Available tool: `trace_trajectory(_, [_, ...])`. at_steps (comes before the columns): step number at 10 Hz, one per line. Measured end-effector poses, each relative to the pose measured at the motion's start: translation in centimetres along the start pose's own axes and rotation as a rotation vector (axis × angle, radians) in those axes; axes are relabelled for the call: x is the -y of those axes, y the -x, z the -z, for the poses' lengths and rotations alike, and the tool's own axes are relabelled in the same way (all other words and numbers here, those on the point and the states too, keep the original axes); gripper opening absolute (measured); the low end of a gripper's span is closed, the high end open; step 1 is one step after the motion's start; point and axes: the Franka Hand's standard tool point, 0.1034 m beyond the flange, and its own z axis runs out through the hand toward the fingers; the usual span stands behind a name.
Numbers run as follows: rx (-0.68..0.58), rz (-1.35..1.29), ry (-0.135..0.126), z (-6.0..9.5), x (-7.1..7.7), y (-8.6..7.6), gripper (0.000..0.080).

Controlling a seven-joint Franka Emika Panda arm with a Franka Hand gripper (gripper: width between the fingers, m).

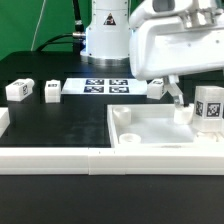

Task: Assemble one leg

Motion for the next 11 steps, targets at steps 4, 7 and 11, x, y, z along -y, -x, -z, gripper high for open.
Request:
trace_trajectory(4, [0.342,-0.04,-0.038,0.51,0.64,-1.38,0.0649])
trace_trajectory(7, [0.351,-0.037,-0.043,0.29,0.57,-1.68,0.0649])
trace_trajectory(11, [0.345,-0.04,-0.04,0.31,0.32,-1.81,0.0308])
